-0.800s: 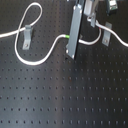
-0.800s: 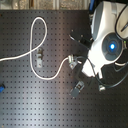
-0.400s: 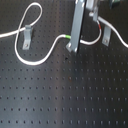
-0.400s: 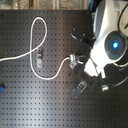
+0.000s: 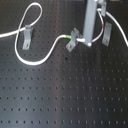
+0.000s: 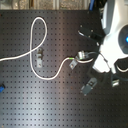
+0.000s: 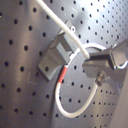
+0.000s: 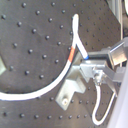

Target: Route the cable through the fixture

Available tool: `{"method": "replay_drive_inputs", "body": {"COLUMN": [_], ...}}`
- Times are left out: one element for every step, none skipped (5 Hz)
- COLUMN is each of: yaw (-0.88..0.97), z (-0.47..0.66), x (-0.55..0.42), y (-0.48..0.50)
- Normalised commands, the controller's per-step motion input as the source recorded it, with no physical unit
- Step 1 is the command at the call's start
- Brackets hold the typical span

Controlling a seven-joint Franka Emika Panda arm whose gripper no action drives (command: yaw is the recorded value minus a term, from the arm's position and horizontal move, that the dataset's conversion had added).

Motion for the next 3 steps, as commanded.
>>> {"method": "replay_drive_inputs", "body": {"yaw": [-0.02,0.00,0.00], "z": [0.04,0.25,0.16], "x": [-0.050,-0.353,-0.191], "y": [-0.086,-0.008,0.031]}}
